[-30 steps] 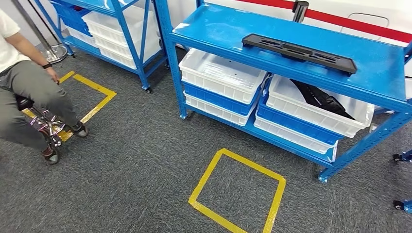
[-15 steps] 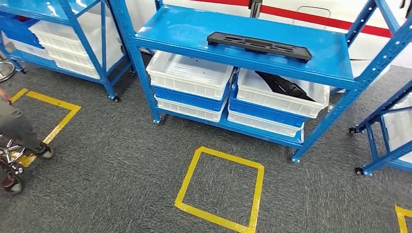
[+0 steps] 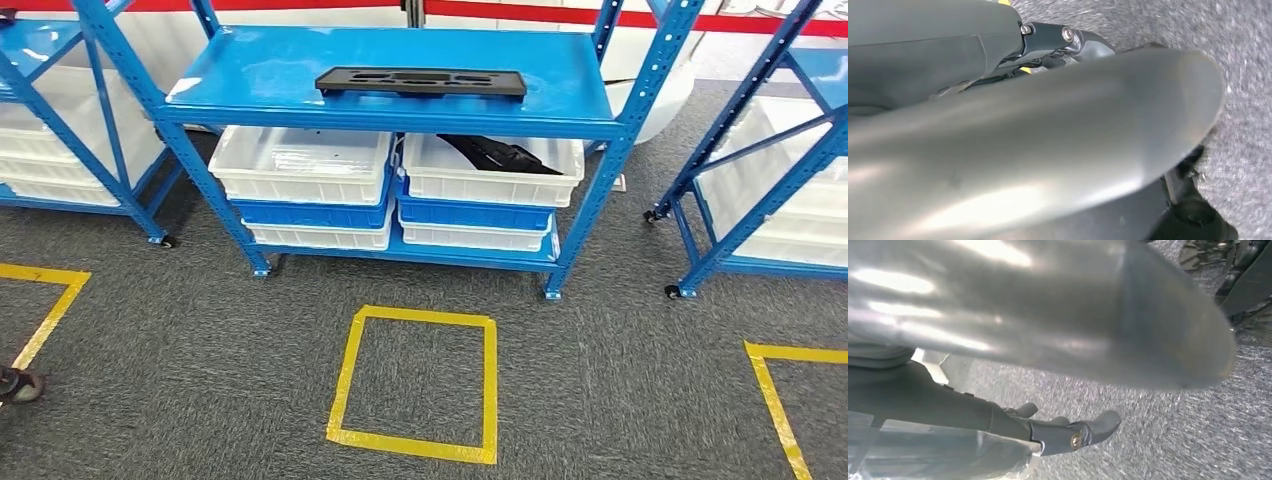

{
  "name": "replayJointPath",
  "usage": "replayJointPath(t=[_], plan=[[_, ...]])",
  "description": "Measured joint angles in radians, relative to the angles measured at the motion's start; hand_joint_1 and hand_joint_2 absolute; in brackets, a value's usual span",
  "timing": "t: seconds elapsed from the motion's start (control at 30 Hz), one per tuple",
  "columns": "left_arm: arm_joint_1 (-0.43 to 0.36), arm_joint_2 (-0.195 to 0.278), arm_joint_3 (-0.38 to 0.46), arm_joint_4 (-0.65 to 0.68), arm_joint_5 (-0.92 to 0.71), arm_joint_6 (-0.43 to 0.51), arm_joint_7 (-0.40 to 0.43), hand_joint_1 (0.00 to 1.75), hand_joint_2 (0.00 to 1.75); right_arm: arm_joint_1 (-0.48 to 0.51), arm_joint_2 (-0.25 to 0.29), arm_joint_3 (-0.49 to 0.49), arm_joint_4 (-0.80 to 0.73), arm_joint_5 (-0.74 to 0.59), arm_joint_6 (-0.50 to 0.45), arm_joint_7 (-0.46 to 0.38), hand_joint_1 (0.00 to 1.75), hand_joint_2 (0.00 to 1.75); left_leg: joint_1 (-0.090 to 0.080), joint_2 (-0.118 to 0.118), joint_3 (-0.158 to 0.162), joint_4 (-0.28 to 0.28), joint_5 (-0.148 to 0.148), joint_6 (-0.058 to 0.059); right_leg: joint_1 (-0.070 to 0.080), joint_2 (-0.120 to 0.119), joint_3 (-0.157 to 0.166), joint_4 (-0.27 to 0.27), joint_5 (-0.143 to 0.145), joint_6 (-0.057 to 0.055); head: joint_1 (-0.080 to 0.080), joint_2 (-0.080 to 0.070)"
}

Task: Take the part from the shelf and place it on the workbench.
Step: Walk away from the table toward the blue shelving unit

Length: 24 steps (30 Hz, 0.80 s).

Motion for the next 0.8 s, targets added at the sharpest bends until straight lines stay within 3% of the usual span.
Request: replayJointPath(t=[0.03,0.07,0.1,0.13,0.2,0.27,0.33,0.37,0.43,0.5,0.57,0.6,0.63,0.67,0.73,0.8], plan=[[0.0,0.0,0.0,0.0,-0.002,0.002,0.0,0.0,0.0,0.001,0.0,-0.003,0.0,0.001,0.001,0.0,0.0,0.0,0.0,-0.008,-0.028,0.053,-0.015,0.001,0.003,0.015,0.0,0.0,0.001,-0.002,0.0,0.0],[0.001,0.0,0.0,0.001,-0.003,0.003,0.0,0.0,0.0,0.002,0.001,-0.006,0.0,0.002,0.001,0.0,0.0,0.0,0.0,-0.011,-0.04,0.071,-0.008,0.003,0.005,0.032,0.0,0.001,0.001,-0.002,0.0,0.0],[0.002,0.0,-0.001,0.001,-0.005,0.004,0.001,0.0,0.0,0.004,0.001,-0.009,0.0,0.002,0.002,0.0,0.0,0.0,0.0,-0.014,-0.035,0.049,0.019,0.007,0.006,0.048,0.002,0.001,0.002,-0.003,0.0,0.0],[0.002,0.0,-0.001,0.001,-0.006,0.004,0.001,0.0,0.0,0.006,0.001,-0.012,0.0,0.001,0.002,0.0,0.0,0.0,0.0,-0.023,-0.013,-0.007,0.059,0.012,0.007,0.064,0.003,0.001,0.002,-0.003,0.0,0.0],[0.003,0.0,-0.003,0.002,-0.012,0.003,0.0,0.0,0.0,0.006,0.002,-0.018,0.0,0.0,0.003,0.0,0.0,0.0,0.001,-0.073,0.043,-0.143,0.129,0.024,0.01,0.091,0.004,0.003,0.003,0.0,0.001,0.0],[0.002,-0.001,-0.004,0.003,-0.016,0.004,0.0,0.0,0.0,0.005,0.004,-0.022,0.0,0.001,0.004,0.0,0.0,0.0,-0.002,-0.104,0.067,-0.207,0.149,0.03,0.013,0.113,-0.003,0.004,0.006,0.007,0.001,0.0],[0.0,-0.001,-0.004,0.004,-0.018,0.007,0.0,0.0,0.0,0.007,0.004,-0.026,0.0,0.002,0.003,0.0,0.0,0.0,-0.006,-0.084,0.069,-0.213,0.152,0.034,0.013,0.134,-0.013,0.0,0.013,0.021,0.001,0.0],[-0.001,-0.002,-0.004,0.004,-0.018,0.007,0.0,0.0,0.0,0.009,0.004,-0.028,0.0,0.002,0.003,0.0,0.0,0.0,-0.007,-0.071,0.07,-0.218,0.157,0.038,0.014,0.128,-0.019,0.005,0.012,0.027,0.002,0.0],[-0.001,-0.004,-0.004,0.004,-0.019,0.008,0.0,0.0,0.0,0.01,0.004,-0.032,0.0,0.002,0.002,0.001,0.0,0.0,-0.005,-0.043,0.071,-0.229,0.167,0.05,0.019,0.077,-0.053,0.061,-0.017,0.027,0.005,0.0],[0.001,-0.005,-0.005,0.004,-0.022,0.008,0.0,0.0,0.0,0.007,0.005,-0.035,0.0,0.002,0.002,0.001,0.0,0.87,-0.007,-0.013,0.068,-0.23,0.169,0.057,0.019,0.02,-0.113,0.183,-0.076,0.018,0.009,0.0],[0.003,-0.005,-0.006,0.005,-0.029,0.008,-0.003,0.0,0.0,0.008,0.006,-0.036,0.0,0.008,-0.003,0.001,0.0,0.87,-0.009,0.014,0.066,-0.23,0.169,0.058,0.016,0.004,-0.155,0.28,-0.111,0.022,0.009,0.0],[0.003,-0.005,-0.008,0.005,-0.032,0.008,-0.006,0.0,0.0,0.01,0.006,-0.037,0.0,0.013,-0.008,0.001,0.0,0.44,-0.009,0.022,0.065,-0.229,0.169,0.057,0.014,0.001,-0.153,0.289,-0.11,0.029,0.01,0.0],[0.003,-0.006,-0.01,0.005,-0.036,0.008,-0.011,0.0,0.0,0.012,0.005,-0.037,0.0,0.018,-0.016,0.002,0.0,0.0,-0.009,0.031,0.066,-0.229,0.168,0.055,0.01,-0.003,-0.124,0.249,-0.094,0.039,0.01,0.0],[0.003,-0.007,-0.012,0.005,-0.038,0.008,-0.018,0.0,0.0,0.013,0.005,-0.037,0.0,0.021,-0.021,0.002,0.0,0.0,-0.008,0.035,0.067,-0.228,0.167,0.052,0.005,-0.01,-0.077,0.175,-0.07,0.049,0.011,0.0],[0.001,-0.009,-0.015,0.005,-0.043,0.009,-0.034,0.0,0.0,0.013,0.005,-0.037,0.0,0.027,-0.027,0.002,0.0,0.0,-0.012,0.04,0.069,-0.226,0.161,0.039,0.001,-0.023,0.004,0.038,-0.035,0.053,0.009,0.0],[-0.001,-0.009,-0.017,0.005,-0.051,0.018,-0.05,0.0,0.0,0.012,0.006,-0.037,0.0,0.035,-0.025,0.003,0.0,0.0,-0.014,0.041,0.072,-0.226,0.156,0.022,0.007,-0.026,0.019,0.003,-0.033,0.035,0.006,0.0]])
